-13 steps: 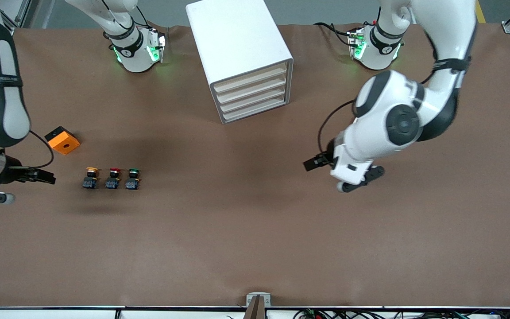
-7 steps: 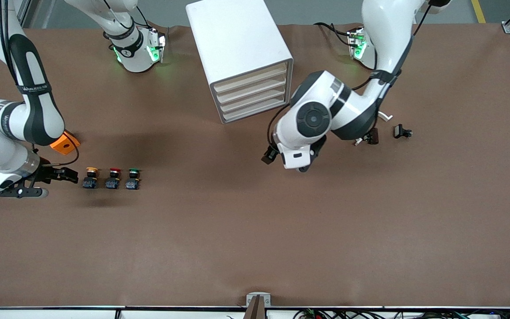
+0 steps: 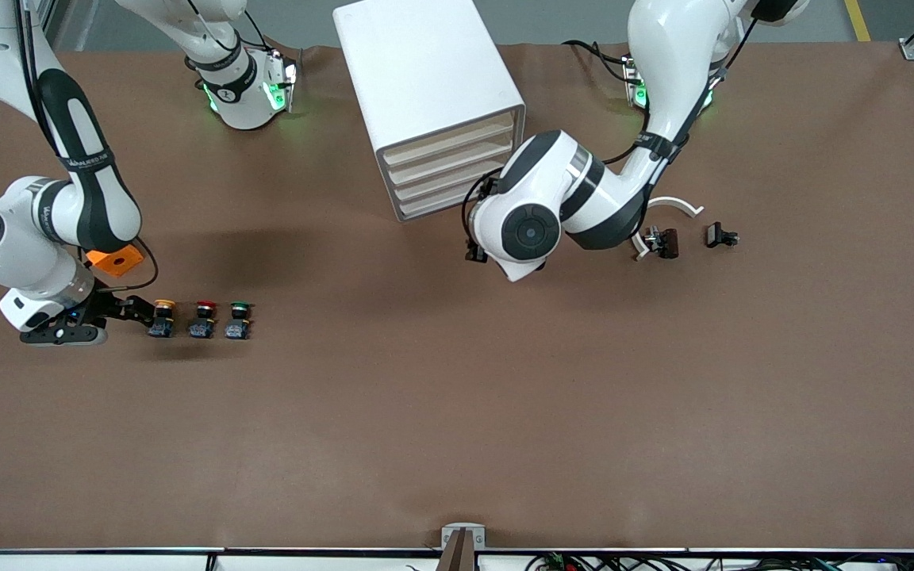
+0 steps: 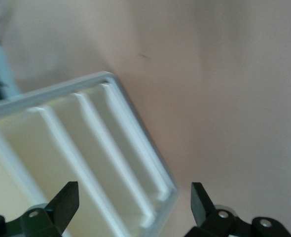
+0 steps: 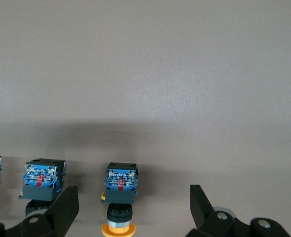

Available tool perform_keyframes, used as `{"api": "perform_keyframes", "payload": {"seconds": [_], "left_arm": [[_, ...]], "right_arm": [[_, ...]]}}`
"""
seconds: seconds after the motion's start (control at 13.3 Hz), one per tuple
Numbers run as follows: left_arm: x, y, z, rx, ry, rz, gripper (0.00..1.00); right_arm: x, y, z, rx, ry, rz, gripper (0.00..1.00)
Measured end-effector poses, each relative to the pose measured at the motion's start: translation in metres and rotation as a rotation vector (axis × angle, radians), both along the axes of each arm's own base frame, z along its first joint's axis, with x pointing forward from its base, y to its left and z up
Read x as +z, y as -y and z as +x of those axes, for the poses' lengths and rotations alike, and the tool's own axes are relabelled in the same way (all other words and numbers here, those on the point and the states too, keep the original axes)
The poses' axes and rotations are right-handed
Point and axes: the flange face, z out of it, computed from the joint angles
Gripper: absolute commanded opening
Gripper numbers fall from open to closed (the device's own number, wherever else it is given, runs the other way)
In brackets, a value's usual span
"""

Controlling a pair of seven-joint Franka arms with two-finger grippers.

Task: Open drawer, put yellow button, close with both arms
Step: 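Grasp the drawer handle with the left gripper while the right gripper lowers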

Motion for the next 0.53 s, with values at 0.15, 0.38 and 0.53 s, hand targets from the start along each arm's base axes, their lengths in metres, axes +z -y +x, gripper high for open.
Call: {"api": "perform_keyframes", "payload": {"seconds": [0.15,0.38,0.53], "left_arm": [[0.004,-0.002,0.000,0.055,-0.104,-0.067,1.00],[-0.004,0.003,-0.002,0.092,-0.177,-0.114,1.00],[-0.018,0.011,-0.007,0.110,-0.234,-0.136,1.00]], "right_arm": [[-0.014,-0.013,0.001,0.010,0.009,0.009,1.00],[-0.033,-0.025,0.001,0.017,-0.007,0.021,1.00],[-0.042,-0.024,0.000,0.014,-0.003,0.019,1.00]]}}
